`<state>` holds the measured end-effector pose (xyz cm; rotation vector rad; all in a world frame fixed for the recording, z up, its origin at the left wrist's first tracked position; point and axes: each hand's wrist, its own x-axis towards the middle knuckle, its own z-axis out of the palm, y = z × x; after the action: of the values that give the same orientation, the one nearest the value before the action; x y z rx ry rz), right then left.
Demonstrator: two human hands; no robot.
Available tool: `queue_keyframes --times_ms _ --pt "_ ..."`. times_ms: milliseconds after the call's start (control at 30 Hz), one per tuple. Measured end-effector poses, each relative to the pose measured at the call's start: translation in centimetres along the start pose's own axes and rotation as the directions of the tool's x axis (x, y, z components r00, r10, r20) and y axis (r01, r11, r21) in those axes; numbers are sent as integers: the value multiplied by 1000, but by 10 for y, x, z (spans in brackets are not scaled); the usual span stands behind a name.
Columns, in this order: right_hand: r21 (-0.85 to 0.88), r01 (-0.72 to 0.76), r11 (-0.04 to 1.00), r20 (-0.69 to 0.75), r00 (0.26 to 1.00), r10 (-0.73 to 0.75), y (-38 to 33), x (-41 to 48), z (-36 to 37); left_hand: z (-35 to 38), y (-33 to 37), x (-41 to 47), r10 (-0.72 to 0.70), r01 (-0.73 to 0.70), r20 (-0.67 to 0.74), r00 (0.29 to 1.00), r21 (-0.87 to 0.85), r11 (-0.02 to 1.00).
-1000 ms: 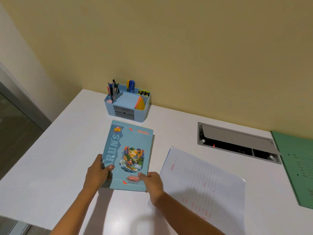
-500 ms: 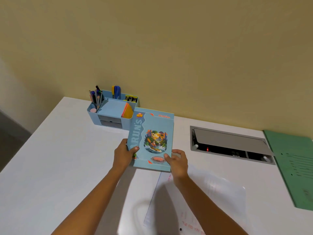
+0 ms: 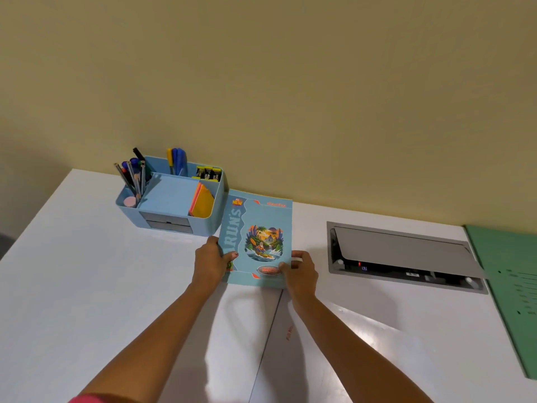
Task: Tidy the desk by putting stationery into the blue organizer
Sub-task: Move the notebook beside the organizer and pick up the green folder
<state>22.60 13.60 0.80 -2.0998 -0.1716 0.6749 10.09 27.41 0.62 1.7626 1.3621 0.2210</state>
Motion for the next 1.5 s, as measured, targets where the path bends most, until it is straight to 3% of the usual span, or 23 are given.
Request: queue_keyframes --times_ms 367,467,567,700,900,1033,1133,1300,1500 --pt "-138 39 990 -131 990 -58 -9 -3 24 1 4 -4 56 -16 -106 993 348 937" --pt "-181 46 982 -108 992 -66 -9 -5 13 1 5 -12 73 -21 -128 989 367 930" --pt "-211 148 966 -72 983 -167 -3 -12 -9 2 5 -29 124 -59 -159 980 363 930" --pt "-250 253 935 -88 955 -282 22 -31 -48 9 -4 -62 193 -141 -109 975 367 919" --pt "-365 247 898 -124 943 -310 70 -66 -98 29 -18 -115 209 -193 3 978 392 900" --pt "-341 164 926 -197 950 -241 101 -90 -126 45 -23 -152 160 -171 60 985 332 927" --pt "-360 -8 933 -296 949 -106 116 -106 -141 57 -23 -179 134 -163 109 985 330 930" --pt "-509 -373 776 -443 886 136 128 -133 -154 66 -21 -211 108 -160 165 980 347 924" --pt "-454 -493 742 -512 826 235 136 -148 -159 65 -16 -228 78 -137 196 977 311 941"
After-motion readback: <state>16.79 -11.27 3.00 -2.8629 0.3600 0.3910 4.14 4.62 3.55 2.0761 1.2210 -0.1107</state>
